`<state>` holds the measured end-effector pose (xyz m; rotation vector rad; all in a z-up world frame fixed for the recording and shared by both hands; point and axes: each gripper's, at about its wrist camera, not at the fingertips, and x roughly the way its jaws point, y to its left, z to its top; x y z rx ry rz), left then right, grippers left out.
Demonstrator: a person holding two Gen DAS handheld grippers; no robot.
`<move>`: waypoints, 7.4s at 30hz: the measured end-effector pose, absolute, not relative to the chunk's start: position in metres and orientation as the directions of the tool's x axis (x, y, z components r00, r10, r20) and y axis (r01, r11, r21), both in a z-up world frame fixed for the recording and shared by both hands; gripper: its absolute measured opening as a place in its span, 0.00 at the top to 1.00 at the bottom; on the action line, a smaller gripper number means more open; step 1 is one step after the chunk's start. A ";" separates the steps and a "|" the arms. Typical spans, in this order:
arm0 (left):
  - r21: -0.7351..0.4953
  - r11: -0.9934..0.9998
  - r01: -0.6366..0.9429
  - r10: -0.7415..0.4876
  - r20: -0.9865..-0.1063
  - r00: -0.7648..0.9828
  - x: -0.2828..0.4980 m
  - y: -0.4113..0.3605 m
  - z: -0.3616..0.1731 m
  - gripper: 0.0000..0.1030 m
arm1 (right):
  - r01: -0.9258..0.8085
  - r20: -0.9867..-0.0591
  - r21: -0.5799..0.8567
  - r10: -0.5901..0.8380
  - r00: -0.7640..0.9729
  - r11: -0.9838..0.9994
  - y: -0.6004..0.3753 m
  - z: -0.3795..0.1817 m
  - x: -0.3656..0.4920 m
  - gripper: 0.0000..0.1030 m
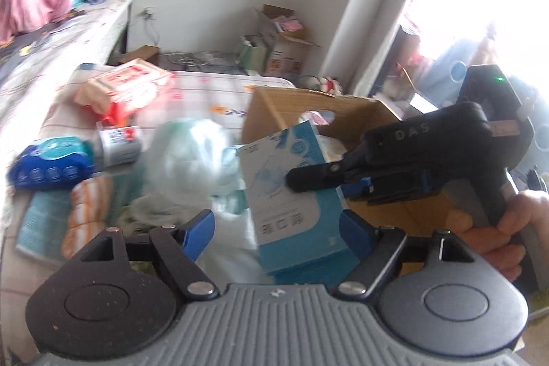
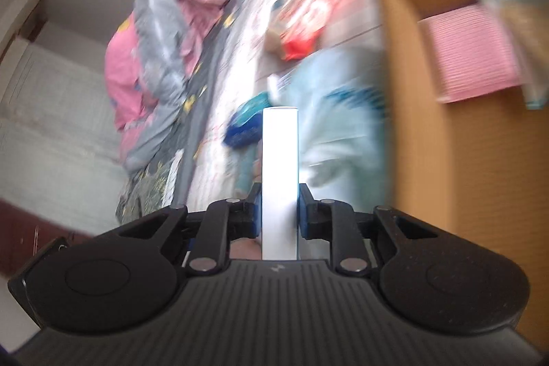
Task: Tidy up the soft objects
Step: 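Carry the bandage box into the cardboard box and open the right gripper, then withdraw the right tool from the box back over the mattress, then lower the right tool and grasp the blue wet-wipe pack, then lift the wet-wipe pack with the right gripper and carry it to the box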
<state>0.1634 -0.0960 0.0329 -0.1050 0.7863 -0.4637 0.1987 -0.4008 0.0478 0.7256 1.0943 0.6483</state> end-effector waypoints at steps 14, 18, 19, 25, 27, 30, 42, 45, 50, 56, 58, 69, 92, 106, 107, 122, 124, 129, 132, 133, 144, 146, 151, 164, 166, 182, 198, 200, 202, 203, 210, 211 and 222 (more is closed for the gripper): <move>-0.229 0.937 0.264 -0.346 -0.713 0.610 0.171 -0.105 0.019 0.22 | -0.004 -0.692 0.599 0.521 0.500 0.800 -0.569 0.029 0.278 0.81; -0.224 0.947 0.229 -0.319 -0.724 0.611 0.174 -0.098 0.016 0.22 | -0.019 -0.752 0.490 0.434 0.497 0.872 -0.574 0.016 0.312 0.73; -0.222 0.948 0.226 -0.316 -0.726 0.611 0.175 -0.097 0.016 0.22 | -0.015 -0.763 0.472 0.417 0.494 0.882 -0.575 0.012 0.319 0.63; -0.220 0.948 0.230 -0.316 -0.730 0.606 0.177 -0.095 0.013 0.21 | -0.029 -0.786 0.274 0.241 0.570 0.961 -0.567 0.016 0.324 0.49; -0.219 0.947 0.233 -0.318 -0.729 0.606 0.177 -0.094 0.012 0.22 | -0.025 -0.777 0.265 0.229 0.587 0.964 -0.569 0.020 0.317 0.49; -0.218 0.948 0.233 -0.317 -0.727 0.609 0.177 -0.092 0.012 0.22 | -0.025 -0.768 0.244 0.209 0.606 0.969 -0.569 0.025 0.305 0.49; -0.212 0.959 0.186 -0.282 -0.724 0.630 0.160 -0.064 0.014 0.20 | 0.056 -0.783 0.106 0.048 0.620 0.993 -0.547 -0.001 0.313 0.49; -0.213 0.962 0.169 -0.271 -0.718 0.641 0.155 -0.055 0.016 0.20 | 0.018 -0.789 -0.041 -0.044 0.613 0.999 -0.524 -0.013 0.321 0.44; -0.222 0.964 0.147 -0.264 -0.711 0.652 0.150 -0.041 0.018 0.20 | -0.004 -0.793 -0.048 -0.036 0.608 0.999 -0.507 -0.014 0.322 0.45; -0.240 0.959 0.149 -0.278 -0.706 0.652 0.146 -0.034 0.019 0.20 | 0.062 -0.805 0.026 -0.016 0.594 0.998 -0.502 -0.014 0.328 0.30; -0.240 0.959 0.152 -0.280 -0.700 0.657 0.143 -0.032 0.020 0.20 | 0.093 -0.824 0.026 -0.032 0.566 0.995 -0.501 -0.026 0.333 0.28; -0.259 0.959 0.114 -0.266 -0.685 0.678 0.133 -0.009 0.022 0.19 | 0.223 -0.842 0.260 0.107 0.528 0.940 -0.524 -0.039 0.329 0.23; -0.187 0.982 0.020 -0.146 -0.688 0.711 0.089 0.043 0.015 0.13 | -0.210 -0.611 0.314 0.366 0.702 0.926 -0.385 0.120 0.147 0.02; -0.174 0.984 -0.039 -0.087 -0.661 0.745 0.106 0.063 0.017 0.10 | -0.504 -0.566 -0.065 0.384 0.730 0.861 -0.263 0.170 0.119 0.01; -0.175 0.984 -0.039 -0.087 -0.657 0.749 0.111 0.063 0.017 0.10 | -0.522 -0.566 -0.066 0.399 0.722 0.850 -0.259 0.172 0.123 0.01; -0.191 0.975 -0.112 -0.044 -0.665 0.746 0.226 0.071 -0.003 0.15 | -0.802 -0.618 0.302 0.747 0.246 0.515 -0.171 0.140 0.308 0.01; -0.211 0.968 -0.134 -0.051 -0.691 0.721 0.241 0.076 -0.011 0.19 | -0.803 -0.640 0.336 0.745 0.189 0.492 -0.154 0.122 0.338 0.02; -0.250 0.949 -0.192 -0.059 -0.738 0.672 0.272 0.088 -0.030 0.27 | -0.801 -0.668 0.429 0.744 0.030 0.418 -0.106 0.068 0.399 0.05; -0.257 0.945 -0.203 -0.067 -0.758 0.649 0.286 0.091 -0.038 0.28 | -0.796 -0.683 0.467 0.729 -0.049 0.385 -0.079 0.040 0.422 0.06; -0.259 0.944 -0.206 -0.070 -0.766 0.639 0.290 0.092 -0.041 0.28 | -0.788 -0.688 0.483 0.722 -0.073 0.381 -0.073 0.029 0.429 0.07; -0.276 0.941 -0.197 -0.122 -0.817 0.563 0.321 0.093 -0.067 0.27 | -0.703 -0.698 0.615 0.663 -0.272 0.358 -0.040 -0.038 0.448 0.25; -0.283 0.939 -0.197 -0.127 -0.815 0.566 0.322 0.093 -0.069 0.27 | -0.698 -0.691 0.624 0.667 -0.280 0.353 -0.039 -0.040 0.447 0.25; -0.306 0.930 -0.203 -0.138 -0.804 0.579 0.320 0.093 -0.064 0.32 | -0.699 -0.677 0.625 0.687 -0.264 0.347 -0.042 -0.030 0.445 0.38; -0.375 0.910 -0.177 -0.164 -0.717 0.678 0.281 0.089 -0.011 0.34 | -0.699 -0.631 0.624 0.752 -0.187 0.349 -0.070 0.038 0.434 0.57; -0.372 0.914 -0.164 -0.164 -0.705 0.690 0.273 0.085 -0.002 0.34 | -0.701 -0.626 0.622 0.759 -0.176 0.350 -0.076 0.049 0.427 0.57; -0.377 0.925 0.046 -0.288 -0.619 0.731 0.179 0.015 0.071 0.36 | -0.649 -0.554 0.636 0.833 -0.008 0.417 -0.194 0.132 0.326 0.61; -0.395 0.819 0.416 -0.572 -0.621 0.536 0.185 -0.167 0.052 0.35 | -0.228 -0.540 0.730 0.749 0.384 0.644 -0.485 0.085 0.235 0.61; -0.373 0.820 0.435 -0.566 -0.641 0.518 0.195 -0.187 0.042 0.35 | -0.159 -0.556 0.724 0.705 0.441 0.671 -0.516 0.073 0.227 0.60; -0.310 0.838 0.449 -0.528 -0.669 0.524 0.203 -0.204 0.031 0.35 | -0.087 -0.578 0.712 0.653 0.490 0.696 -0.541 0.057 0.221 0.60; -0.267 0.855 0.445 -0.493 -0.688 0.533 0.206 -0.211 0.024 0.35 | -0.050 -0.591 0.708 0.630 0.504 0.704 -0.551 0.046 0.218 0.59; -0.239 0.888 0.393 -0.441 -0.686 0.579 0.204 -0.193 0.021 0.31 | 0.027 -0.721 0.608 0.537 0.439 0.794 -0.563 -0.012 0.208 0.58; -0.232 0.894 0.383 -0.431 -0.677 0.596 0.201 -0.187 0.025 0.30 | 0.006 -0.738 0.573 0.513 0.439 0.820 -0.560 -0.013 0.207 0.56; -0.177 0.937 0.300 -0.341 -0.648 0.681 0.173 -0.117 0.046 0.23 | -0.191 -0.921 0.314 0.347 0.178 0.930 -0.523 -0.024 0.213 0.16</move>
